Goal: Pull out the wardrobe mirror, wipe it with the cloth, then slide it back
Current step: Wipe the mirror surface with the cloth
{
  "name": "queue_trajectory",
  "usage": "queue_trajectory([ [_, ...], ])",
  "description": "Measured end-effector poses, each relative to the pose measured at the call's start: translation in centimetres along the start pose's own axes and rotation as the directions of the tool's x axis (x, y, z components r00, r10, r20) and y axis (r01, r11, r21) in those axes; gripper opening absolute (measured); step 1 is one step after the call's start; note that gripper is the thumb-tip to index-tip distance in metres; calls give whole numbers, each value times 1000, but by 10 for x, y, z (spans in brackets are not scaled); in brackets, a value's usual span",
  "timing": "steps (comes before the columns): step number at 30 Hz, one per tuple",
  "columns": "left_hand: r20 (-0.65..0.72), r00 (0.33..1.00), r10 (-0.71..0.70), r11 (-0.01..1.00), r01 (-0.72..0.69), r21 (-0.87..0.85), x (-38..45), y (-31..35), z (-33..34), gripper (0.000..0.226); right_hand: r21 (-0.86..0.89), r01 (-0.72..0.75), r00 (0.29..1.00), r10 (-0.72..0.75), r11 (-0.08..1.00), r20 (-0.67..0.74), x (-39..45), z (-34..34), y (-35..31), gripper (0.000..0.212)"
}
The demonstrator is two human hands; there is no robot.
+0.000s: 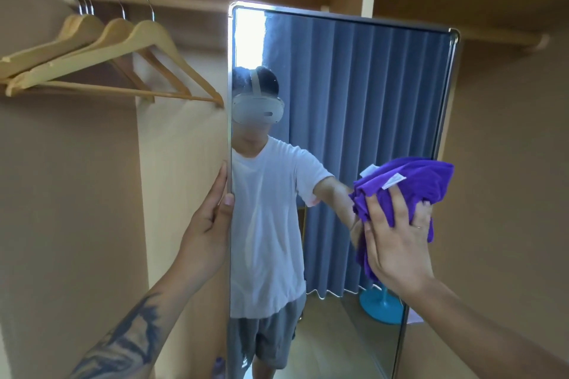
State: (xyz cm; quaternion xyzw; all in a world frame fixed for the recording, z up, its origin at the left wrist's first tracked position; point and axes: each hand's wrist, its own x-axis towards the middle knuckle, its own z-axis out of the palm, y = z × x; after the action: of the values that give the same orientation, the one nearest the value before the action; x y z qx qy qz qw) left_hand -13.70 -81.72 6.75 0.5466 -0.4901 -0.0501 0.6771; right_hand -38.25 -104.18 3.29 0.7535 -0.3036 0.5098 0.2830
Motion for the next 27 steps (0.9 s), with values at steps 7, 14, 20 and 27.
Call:
queue_trajectory([
  [7, -23, 1000, -5, 1000, 5, 0, 1, 2, 1, 44, 34, 237, 971, -236, 971, -41, 25, 7, -89, 68],
  [14, 7, 1000, 7, 1000, -7, -2, 1, 2, 0, 45, 49, 403, 904, -389, 914, -178, 42, 10, -140, 57],
  [20, -11, 1000, 24, 1000, -24, -1, 3, -3, 1, 46, 55, 624, 781, -623, 779, -47, 28, 2, -54, 51],
  [27, -9, 999, 33, 999, -33, -24, 4, -8, 2, 45, -107, 456, 889, -445, 884, 111, -19, -8, 52, 56],
])
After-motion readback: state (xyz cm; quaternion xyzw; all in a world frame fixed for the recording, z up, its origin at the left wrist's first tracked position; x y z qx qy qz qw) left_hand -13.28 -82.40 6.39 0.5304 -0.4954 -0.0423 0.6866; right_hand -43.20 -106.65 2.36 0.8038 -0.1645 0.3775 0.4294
